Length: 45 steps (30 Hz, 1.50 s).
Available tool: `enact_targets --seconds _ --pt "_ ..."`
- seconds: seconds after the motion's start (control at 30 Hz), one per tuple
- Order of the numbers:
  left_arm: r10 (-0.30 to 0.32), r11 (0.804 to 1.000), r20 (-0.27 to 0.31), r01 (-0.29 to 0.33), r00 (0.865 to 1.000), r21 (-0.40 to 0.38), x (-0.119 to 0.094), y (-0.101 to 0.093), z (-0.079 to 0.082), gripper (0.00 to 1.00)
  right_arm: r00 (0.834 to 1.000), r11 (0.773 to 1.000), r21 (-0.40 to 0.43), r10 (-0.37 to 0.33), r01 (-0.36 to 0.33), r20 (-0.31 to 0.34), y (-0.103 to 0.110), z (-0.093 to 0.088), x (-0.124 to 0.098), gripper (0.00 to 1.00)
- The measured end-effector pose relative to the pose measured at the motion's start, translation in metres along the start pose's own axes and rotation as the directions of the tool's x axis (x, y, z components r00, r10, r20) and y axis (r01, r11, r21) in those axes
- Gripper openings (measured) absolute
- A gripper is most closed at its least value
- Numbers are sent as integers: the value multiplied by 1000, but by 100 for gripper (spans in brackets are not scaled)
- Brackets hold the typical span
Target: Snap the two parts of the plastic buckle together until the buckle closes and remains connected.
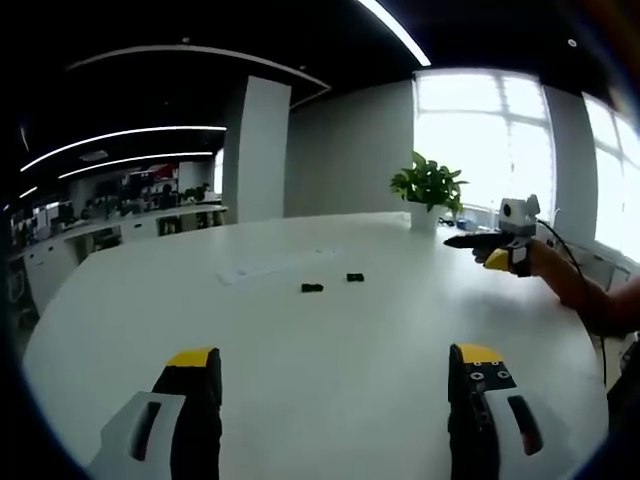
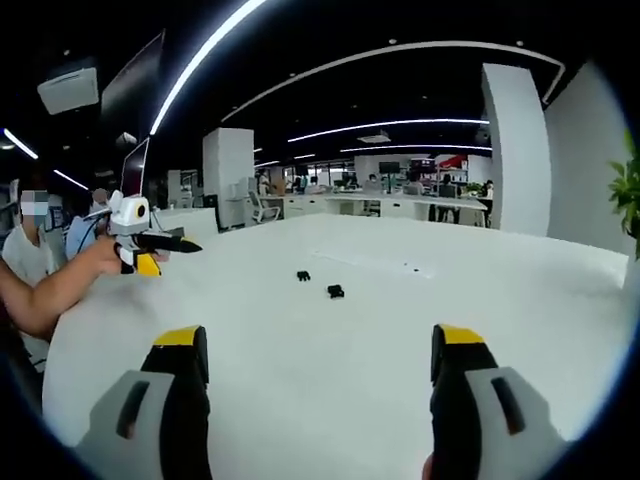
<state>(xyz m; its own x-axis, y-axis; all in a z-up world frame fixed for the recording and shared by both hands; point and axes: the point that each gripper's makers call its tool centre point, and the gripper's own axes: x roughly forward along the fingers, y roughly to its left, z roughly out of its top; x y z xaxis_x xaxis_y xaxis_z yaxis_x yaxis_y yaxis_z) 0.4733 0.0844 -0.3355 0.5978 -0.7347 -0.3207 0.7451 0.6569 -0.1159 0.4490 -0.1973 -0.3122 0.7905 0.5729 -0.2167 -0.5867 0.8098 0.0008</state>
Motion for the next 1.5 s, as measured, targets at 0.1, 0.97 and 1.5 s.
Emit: enact_targets --seconds 0.1,0.97,1.5 --pt "-35 999 -6 35 999 -4 3 -5 -2 96 1000 1000 -12 2 -2 -9 -1 -2 1 91" --pt "-53 998 -34 53 998 -18 5 -27 -1 97 994 997 -75 -19 11 -105 20 -18 6 84" --pt "10 1000 -71 -9 997 16 16 -19 -10 99 993 996 -72 -68 61 -100 14 -17 6 83"
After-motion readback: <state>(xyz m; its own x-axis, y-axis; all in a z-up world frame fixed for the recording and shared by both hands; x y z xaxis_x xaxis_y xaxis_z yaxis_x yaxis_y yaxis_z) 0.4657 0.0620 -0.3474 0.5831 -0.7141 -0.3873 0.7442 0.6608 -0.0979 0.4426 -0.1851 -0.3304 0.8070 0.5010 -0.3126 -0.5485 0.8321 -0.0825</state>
